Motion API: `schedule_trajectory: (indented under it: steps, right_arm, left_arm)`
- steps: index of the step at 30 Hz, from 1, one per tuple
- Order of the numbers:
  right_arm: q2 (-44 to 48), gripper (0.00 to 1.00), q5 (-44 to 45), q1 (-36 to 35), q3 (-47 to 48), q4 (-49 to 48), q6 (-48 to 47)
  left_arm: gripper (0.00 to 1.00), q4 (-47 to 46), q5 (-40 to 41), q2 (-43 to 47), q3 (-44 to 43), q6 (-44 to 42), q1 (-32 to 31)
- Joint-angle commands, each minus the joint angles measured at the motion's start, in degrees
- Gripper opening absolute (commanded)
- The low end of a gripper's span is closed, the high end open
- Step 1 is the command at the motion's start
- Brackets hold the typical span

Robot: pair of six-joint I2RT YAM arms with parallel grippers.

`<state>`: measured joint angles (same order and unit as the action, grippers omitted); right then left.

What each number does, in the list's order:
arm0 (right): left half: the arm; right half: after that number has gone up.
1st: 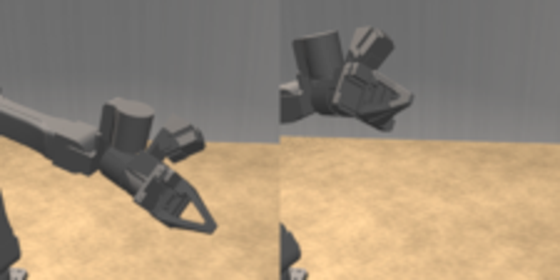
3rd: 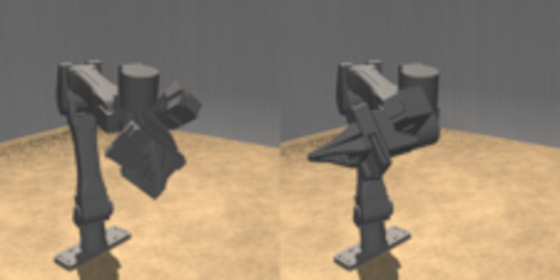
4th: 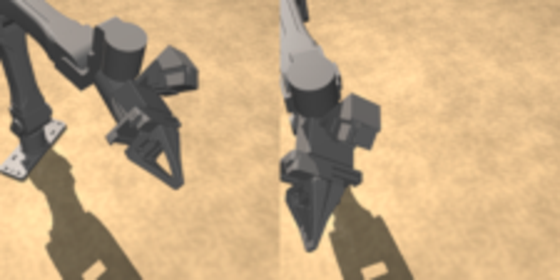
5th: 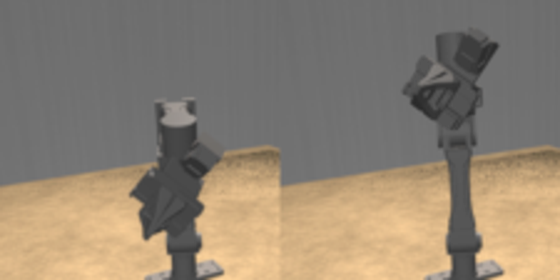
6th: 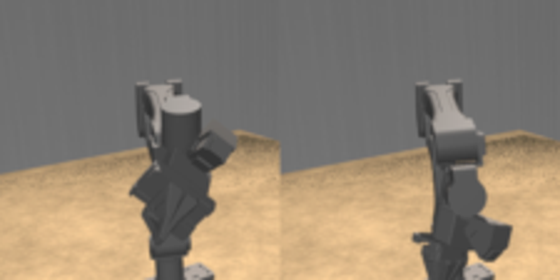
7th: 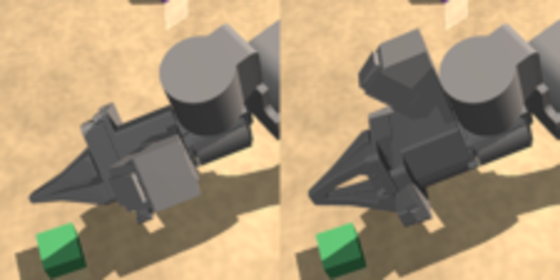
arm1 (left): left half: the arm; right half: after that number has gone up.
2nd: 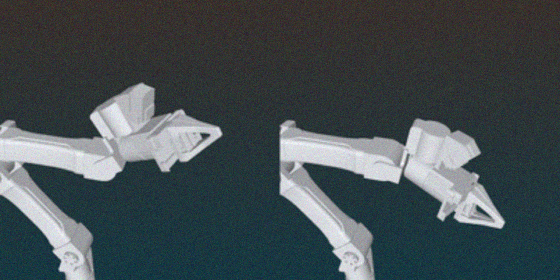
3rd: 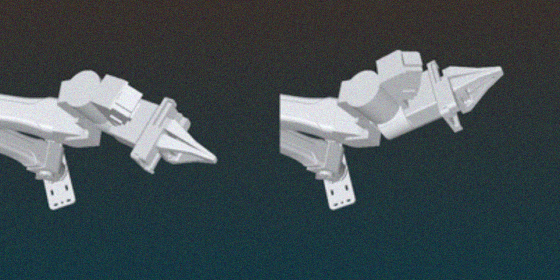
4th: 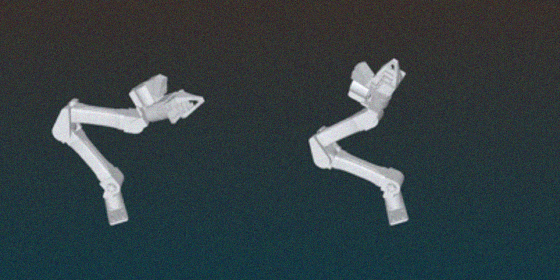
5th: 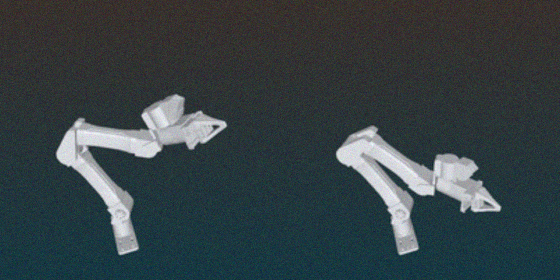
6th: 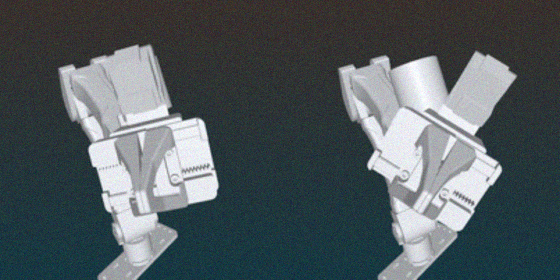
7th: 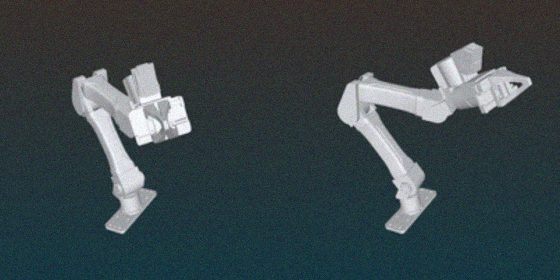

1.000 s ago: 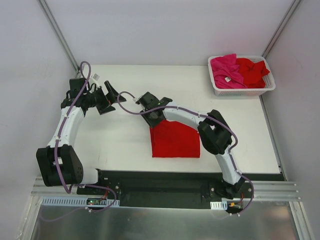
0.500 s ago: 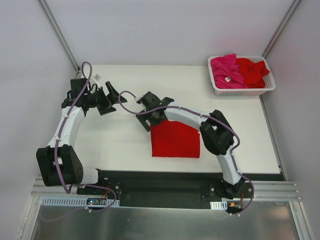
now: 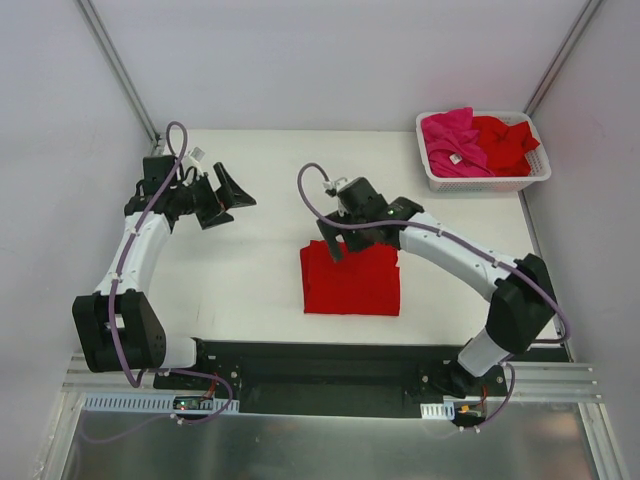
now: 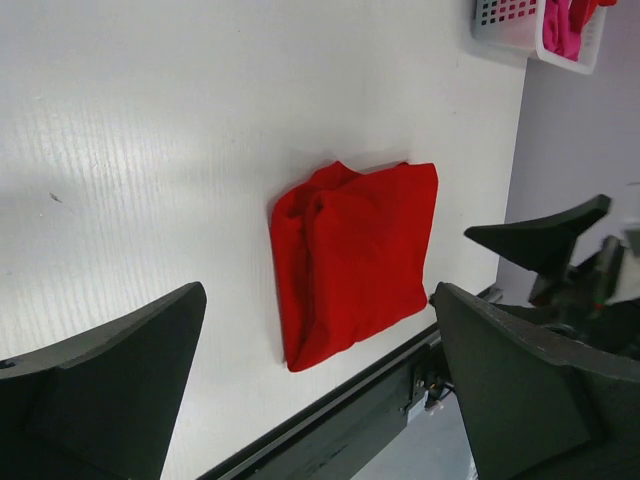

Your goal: Fold and stack the t-shirts

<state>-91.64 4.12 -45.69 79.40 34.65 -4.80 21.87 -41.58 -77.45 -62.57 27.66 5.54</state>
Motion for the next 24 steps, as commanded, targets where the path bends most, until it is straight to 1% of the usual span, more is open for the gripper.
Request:
schedule_trajectory:
  steps: [1,3,4,9,12,15,16,20,21,23,24]
  right_arm:
    - [-2.3,0.94,-1.1,-0.5,-8.1,-2.0,4.6]
    - [-4.2,0.87,-1.4,-1.5,-8.6,-3.7,5.8]
    - [-5.1,0.84,-0.1,-1.9,-8.2,-3.7,6.1]
    - [-12.2,0.83,1.0,-4.0,-4.0,-3.5,5.6]
    - [-13.7,0.85,1.0,-5.3,-3.2,-3.6,5.7]
    - [-15.3,0.89,1.2,-6.1,-3.5,-3.2,6.2]
    - [-16.1,0.92,1.5,-6.2,-3.9,-3.0,6.4]
    - [-15.4,0.96,2.8,-6.3,-8.6,-2.2,8.0]
    - [-14.9,1.0,3.3,-6.4,-9.7,-2.1,8.0]
    - [-13.2,1.0,3.8,-6.2,-12.4,-1.4,8.1]
    - [-12.7,0.96,3.9,-6.0,-13.3,-1.0,8.0]
  left_arm:
    - [0.99,-0.1,-0.3,1.0,-0.6,-1.3,-0.9]
    - [0.99,-0.1,0.0,1.6,0.5,-1.4,-1.0]
    - [0.99,0.0,0.1,1.9,0.8,-1.6,-1.1]
    - [0.99,-0.2,-0.3,2.7,2.0,-1.5,-1.3]
    - [0.99,-0.1,-0.3,3.4,2.4,-1.3,-1.7]
    - [0.99,-0.1,-0.3,4.0,3.0,-1.6,-1.8]
    - [0.99,-0.1,-0.3,4.3,3.2,-1.6,-1.8]
    - [0.99,-0.1,-0.4,4.7,3.5,-1.9,-1.8]
    - [0.99,-0.1,-0.3,4.9,3.7,-2.0,-1.7]
    - [0.99,-0.1,-0.3,4.9,3.7,-2.0,-1.8]
    - [0.99,-0.1,-0.3,4.9,3.7,-2.1,-1.8]
